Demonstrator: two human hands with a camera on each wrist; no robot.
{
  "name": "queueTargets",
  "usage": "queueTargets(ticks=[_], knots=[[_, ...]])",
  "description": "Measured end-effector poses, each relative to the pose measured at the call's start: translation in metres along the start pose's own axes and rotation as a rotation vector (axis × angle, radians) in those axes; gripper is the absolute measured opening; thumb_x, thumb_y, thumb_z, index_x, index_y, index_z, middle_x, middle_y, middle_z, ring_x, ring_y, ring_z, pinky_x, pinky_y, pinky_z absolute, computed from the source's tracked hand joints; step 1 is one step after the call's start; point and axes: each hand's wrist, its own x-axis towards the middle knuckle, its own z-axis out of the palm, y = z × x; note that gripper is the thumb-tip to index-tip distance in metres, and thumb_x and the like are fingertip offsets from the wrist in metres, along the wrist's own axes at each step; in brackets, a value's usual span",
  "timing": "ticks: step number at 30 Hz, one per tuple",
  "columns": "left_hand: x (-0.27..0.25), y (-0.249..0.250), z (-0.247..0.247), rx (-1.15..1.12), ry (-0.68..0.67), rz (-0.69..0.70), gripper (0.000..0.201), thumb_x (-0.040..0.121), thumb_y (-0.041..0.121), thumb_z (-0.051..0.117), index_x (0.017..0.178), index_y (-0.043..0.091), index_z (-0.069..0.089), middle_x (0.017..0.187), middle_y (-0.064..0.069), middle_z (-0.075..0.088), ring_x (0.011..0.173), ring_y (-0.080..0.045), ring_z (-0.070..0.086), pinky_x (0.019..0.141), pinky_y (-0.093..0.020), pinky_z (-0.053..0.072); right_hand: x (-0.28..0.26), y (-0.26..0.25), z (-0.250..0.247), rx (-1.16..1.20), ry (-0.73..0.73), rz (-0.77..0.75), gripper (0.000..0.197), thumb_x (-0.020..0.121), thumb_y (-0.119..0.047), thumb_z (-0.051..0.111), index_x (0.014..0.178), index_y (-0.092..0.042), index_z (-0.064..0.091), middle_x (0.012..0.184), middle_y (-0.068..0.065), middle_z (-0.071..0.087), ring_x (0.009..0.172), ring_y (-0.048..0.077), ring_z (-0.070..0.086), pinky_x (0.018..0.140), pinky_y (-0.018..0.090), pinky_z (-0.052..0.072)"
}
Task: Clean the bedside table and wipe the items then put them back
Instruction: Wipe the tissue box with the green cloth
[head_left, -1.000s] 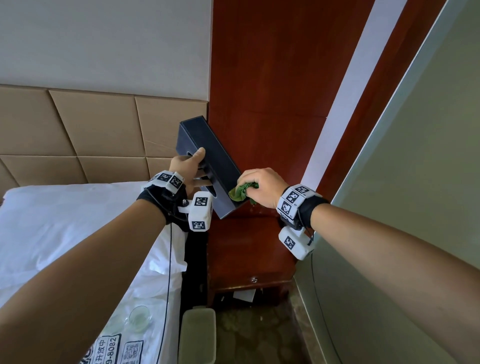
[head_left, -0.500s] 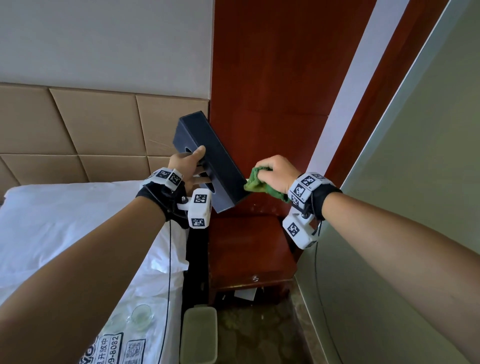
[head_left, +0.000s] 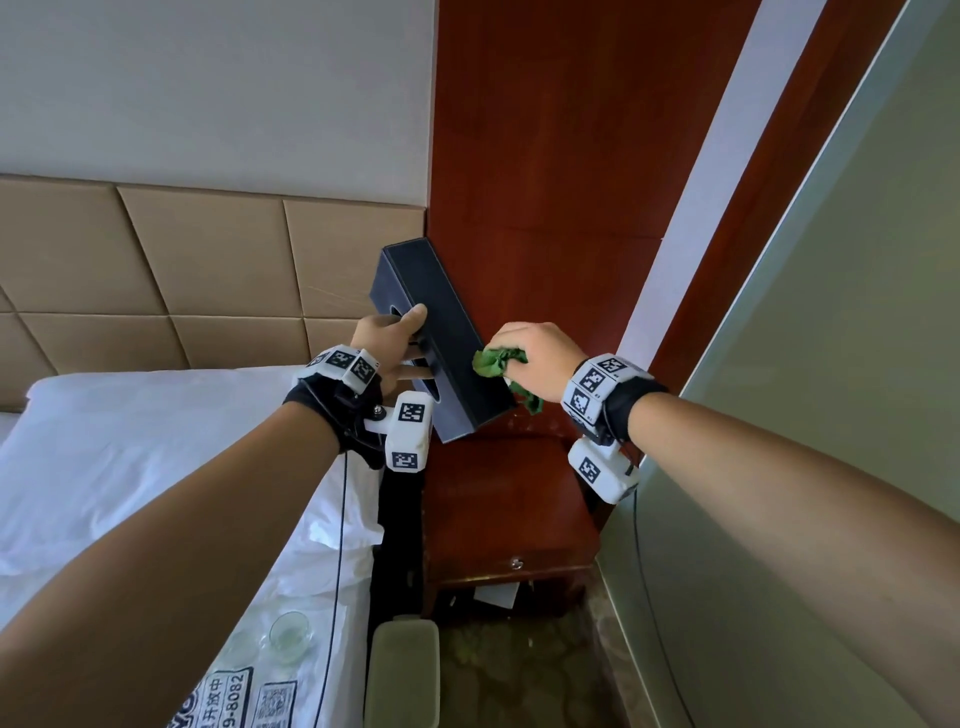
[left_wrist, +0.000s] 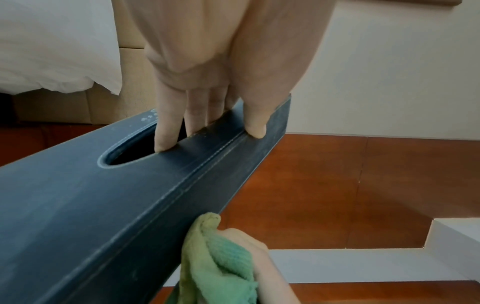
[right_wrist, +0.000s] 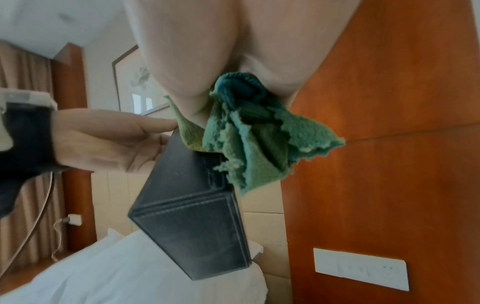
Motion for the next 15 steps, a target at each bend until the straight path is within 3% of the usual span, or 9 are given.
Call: queueTargets(ticks=[5, 15], knots=[[0.002, -0.004, 0.001, -0.031, 0.041, -0.04, 0.034, 0.094, 0.029, 0.067, 0.106, -0.002, 0.06, 0.078, -0.009, 0.059, 0.079, -0.03, 0.065, 0.074, -0.059, 0.058, -0.007, 0.003, 0.001, -0.094, -0.043, -0.036, 0.022, 0.083, -0.006, 0.061, 0.096, -0.014, 0.077, 0.098, -0.01, 0.07, 0.086, 0.016, 0.064, 0.081, 0.036, 0.052], [0.007, -0.016, 0.003, -0.005, 0.07, -0.064, 0.032, 0.093, 0.027, 0.068, 0.106, -0.002, 0.061, 0.09, -0.011, 0.063, 0.085, -0.031, 0.068, 0.073, -0.058, 0.059, -0.019, 0.009, -0.001, -0.243, -0.306, 0.091, 0.026, 0.078, -0.017, 0.058, 0.091, -0.027, 0.078, 0.086, -0.008, 0.074, 0.076, 0.02, 0.067, 0.075, 0.037, 0.056]])
